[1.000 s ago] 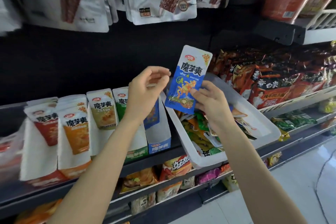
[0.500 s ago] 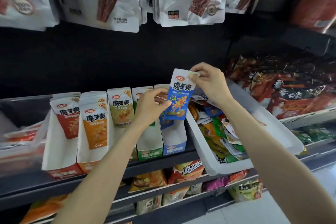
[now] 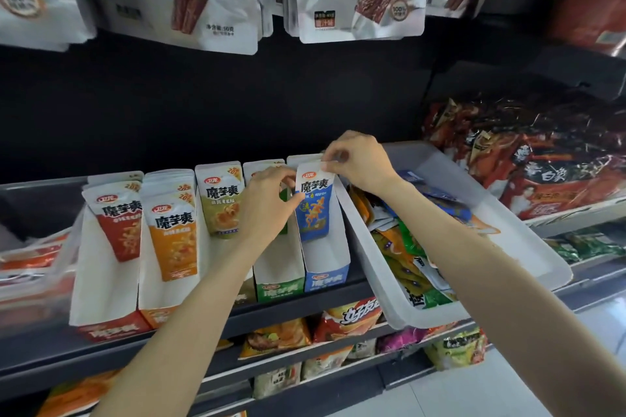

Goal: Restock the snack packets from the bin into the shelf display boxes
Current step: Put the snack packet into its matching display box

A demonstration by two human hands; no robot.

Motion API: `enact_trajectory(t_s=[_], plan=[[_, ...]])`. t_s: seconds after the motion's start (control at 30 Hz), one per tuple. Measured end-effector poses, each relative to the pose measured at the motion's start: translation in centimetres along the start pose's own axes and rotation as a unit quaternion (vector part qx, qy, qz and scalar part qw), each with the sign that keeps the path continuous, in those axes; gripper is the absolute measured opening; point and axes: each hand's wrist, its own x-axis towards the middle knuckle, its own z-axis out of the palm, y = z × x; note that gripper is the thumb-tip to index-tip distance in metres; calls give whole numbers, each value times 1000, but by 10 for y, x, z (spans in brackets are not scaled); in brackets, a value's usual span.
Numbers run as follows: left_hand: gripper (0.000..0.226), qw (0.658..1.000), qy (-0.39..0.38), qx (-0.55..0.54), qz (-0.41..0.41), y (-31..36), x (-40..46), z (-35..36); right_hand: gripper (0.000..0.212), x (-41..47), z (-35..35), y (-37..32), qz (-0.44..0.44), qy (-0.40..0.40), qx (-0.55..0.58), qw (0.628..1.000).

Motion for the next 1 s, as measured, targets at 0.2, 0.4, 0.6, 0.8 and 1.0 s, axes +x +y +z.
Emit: enact_trajectory(t_s=[0.2, 0.4, 0.6, 0.8, 1.0], plan=[[26, 999, 32, 3, -6, -3, 2, -2, 15, -2, 16, -4, 9, 2, -52, 999], [22, 988, 67, -52, 130, 39, -5, -18, 20, -50, -31, 20, -6, 47, 12, 999], [21, 943, -66, -62, 320, 91, 1, 24, 21, -131, -82, 102, 207, -60, -106, 971], [34, 933, -220, 26, 285, 124, 30, 87, 66, -158, -93, 123, 275, -180, -200, 923], [42, 891, -268, 205, 305, 138, 68, 129, 64, -159, -91, 134, 248, -187, -187, 932]])
